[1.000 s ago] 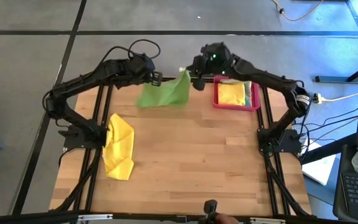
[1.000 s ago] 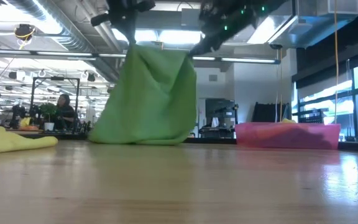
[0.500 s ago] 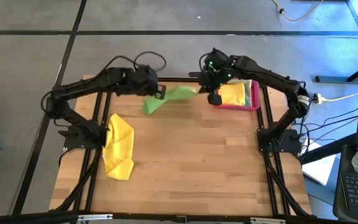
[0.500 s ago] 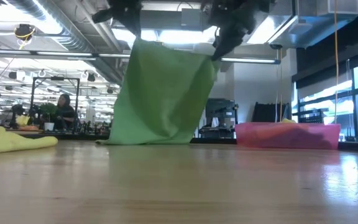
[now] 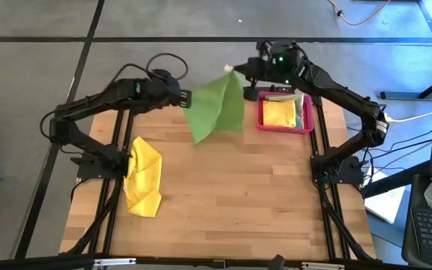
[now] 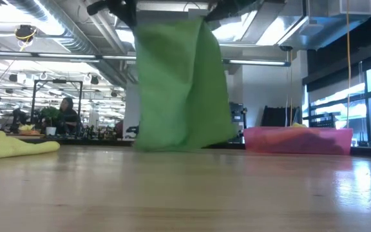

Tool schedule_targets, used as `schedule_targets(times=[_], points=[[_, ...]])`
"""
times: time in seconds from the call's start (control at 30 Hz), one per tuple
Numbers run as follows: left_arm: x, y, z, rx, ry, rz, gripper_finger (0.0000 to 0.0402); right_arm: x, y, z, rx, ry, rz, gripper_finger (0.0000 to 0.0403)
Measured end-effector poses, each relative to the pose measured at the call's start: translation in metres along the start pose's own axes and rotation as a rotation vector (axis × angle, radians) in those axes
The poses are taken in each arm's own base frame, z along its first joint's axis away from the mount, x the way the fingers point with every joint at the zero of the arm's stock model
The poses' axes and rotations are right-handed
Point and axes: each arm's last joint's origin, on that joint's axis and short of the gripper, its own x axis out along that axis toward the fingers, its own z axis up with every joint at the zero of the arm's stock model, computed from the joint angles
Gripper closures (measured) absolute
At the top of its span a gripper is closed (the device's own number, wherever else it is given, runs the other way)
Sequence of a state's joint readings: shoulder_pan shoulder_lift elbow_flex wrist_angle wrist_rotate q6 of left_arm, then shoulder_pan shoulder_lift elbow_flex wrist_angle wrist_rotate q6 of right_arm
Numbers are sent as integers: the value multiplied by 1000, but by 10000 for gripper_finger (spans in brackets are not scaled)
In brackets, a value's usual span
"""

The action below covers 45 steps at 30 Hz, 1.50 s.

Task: Fold microfiber towels
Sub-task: Fold the green towel

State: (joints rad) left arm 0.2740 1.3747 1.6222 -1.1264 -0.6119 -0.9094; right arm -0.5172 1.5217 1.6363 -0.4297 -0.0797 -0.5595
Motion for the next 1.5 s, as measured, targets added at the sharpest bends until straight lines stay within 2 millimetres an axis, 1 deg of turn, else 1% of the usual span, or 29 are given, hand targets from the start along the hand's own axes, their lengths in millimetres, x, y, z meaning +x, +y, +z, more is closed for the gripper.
schedule_targets(times=[0.07, 0.17, 0.27, 0.4, 0.5, 0.7, 0.77, 0.87, 0.97, 1.03, 1.1, 1.23, 1.3, 1.4, 1.5], points=[[-5, 9, 7, -1, -42, 20, 401, 0, -3, -2, -2, 10, -15, 400], [-15, 23, 16, -19, -95, 40, 401, 0, -2, -5, -11, 37, -1, 399], [-19, 34, 22, -25, -113, 52, 401, 0, 0, -7, -50, 63, 13, 399], [-19, 41, 27, -8, -123, 72, 401, 4, -9, -11, -140, 55, -30, 398], [-14, 45, 33, 13, -124, 99, 401, 7, -19, -17, -139, 34, -28, 398], [1, 46, 40, 68, -125, 147, 401, 20, -34, -37, -79, 32, 21, 398], [5, 47, 43, 74, -124, 152, 401, 21, -38, -41, -72, 44, 14, 397], [9, 46, 43, 78, -92, 119, 401, 19, -39, -41, -42, 44, 12, 397], [6, 41, 38, 72, -57, 71, 401, 8, -36, -37, 20, 30, 53, 397], [2, 34, 31, 73, -30, 35, 402, -2, -28, -31, 89, 9, 147, 397], [-4, 30, 21, 65, 6, 15, 402, -9, -17, -29, 174, 2, 289, 397], [-17, 20, -3, 70, 131, -28, 402, -17, 14, -33, 308, 97, 612, 397], [-20, 12, -17, 82, 195, -42, 402, -18, 32, -40, 325, 177, 722, 397], [-18, 1, -44, 101, 278, -61, 402, -14, 62, -55, 354, 307, 842, 397], [-11, -12, -76, 126, 372, -84, 402, -10, 93, -73, 377, 386, 965, 397]])
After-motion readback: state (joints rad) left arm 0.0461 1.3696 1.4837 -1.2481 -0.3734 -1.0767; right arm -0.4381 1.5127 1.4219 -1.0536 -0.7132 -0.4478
